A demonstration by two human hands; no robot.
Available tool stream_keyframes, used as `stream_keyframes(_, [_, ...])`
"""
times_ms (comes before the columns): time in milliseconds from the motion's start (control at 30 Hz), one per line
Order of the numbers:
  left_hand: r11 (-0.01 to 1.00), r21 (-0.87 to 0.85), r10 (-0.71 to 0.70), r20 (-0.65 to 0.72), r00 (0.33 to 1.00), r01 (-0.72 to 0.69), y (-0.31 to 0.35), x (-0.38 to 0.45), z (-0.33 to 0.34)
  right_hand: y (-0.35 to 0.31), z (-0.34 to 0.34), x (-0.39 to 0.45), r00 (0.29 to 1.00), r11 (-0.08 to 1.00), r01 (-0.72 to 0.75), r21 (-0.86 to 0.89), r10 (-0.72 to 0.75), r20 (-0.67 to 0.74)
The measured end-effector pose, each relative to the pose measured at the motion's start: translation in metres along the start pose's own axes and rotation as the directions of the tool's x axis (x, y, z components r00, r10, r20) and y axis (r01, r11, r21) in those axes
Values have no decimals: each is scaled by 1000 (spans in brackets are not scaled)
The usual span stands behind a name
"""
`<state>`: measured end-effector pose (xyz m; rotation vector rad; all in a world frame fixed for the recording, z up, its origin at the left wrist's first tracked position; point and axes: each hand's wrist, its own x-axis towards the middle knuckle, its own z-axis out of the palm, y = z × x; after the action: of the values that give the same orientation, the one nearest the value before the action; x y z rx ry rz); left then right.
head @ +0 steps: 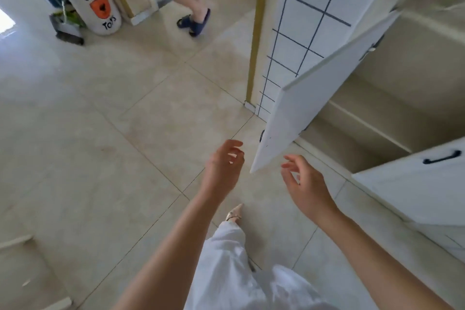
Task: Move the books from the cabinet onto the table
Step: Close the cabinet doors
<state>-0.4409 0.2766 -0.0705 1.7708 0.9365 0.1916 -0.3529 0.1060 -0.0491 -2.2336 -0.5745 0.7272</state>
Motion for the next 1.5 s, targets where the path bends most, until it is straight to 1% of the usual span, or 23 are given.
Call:
stream_keyframes(133, [996,21,90,76,993,-92,48,76,8,-15,-19,40,983,972,-160,173,173,-63])
stream_keyframes(200, [992,5,127,165,978,-130,76,114,15,-24,-27,64,966,942,-224,250,248,-67])
stream_keyframes(300, [985,30,152,325,933,-170,113,164,27,-39,-34,95,952,904,-269,331,301,-47])
stream_keyframes(367, [990,36,105,467,878,-138,134,185,38,-47,-35,112,940,850,-290,440,339,-33])
stream_keyframes(433, [998,22,38,619,784,-65,155,197,50,-53,-40,127,924,779,-306,546,382,-26])
stream_keyframes(467, [997,35,21,680,733,-61,164,200,54,-56,-42,133,917,750,-316,581,399,-18])
stream_keyframes(533, [989,86,10,764,645,-117,176,207,65,-60,-46,145,904,719,-330,611,427,-14])
stream_keyframes(567, [983,114,0,781,624,-143,179,210,66,-63,-46,148,902,708,-334,622,432,-7])
stream_keyframes(633, [978,147,-31,807,590,-150,183,216,67,-65,-45,153,896,676,-341,653,445,6])
stream_keyframes(700, [979,149,-47,829,557,-139,186,220,70,-64,-47,154,896,660,-347,666,444,26])
stream_keyframes(767, [979,147,-48,839,541,-142,187,220,73,-60,-52,152,896,651,-357,670,442,48])
stream_keyframes(933, [988,82,1,838,545,-128,181,203,85,-46,-65,134,900,608,-361,708,426,93])
stream_keyframes(1100, [997,27,21,800,599,-72,174,172,108,-19,-82,106,895,602,-385,700,427,125])
stream_keyframes(1200, [998,15,29,761,648,-62,172,150,129,1,-100,87,895,605,-395,692,423,141])
stream_keyframes(1300, [999,-8,29,698,716,-32,172,121,158,25,-125,64,891,613,-409,676,430,148])
stream_keyframes(1433, [994,-104,26,584,811,43,174,82,201,60,-164,37,903,661,-406,631,397,165])
stream_keyframes(1500, [990,-132,30,526,850,47,178,63,229,82,-187,24,910,687,-398,608,380,166])
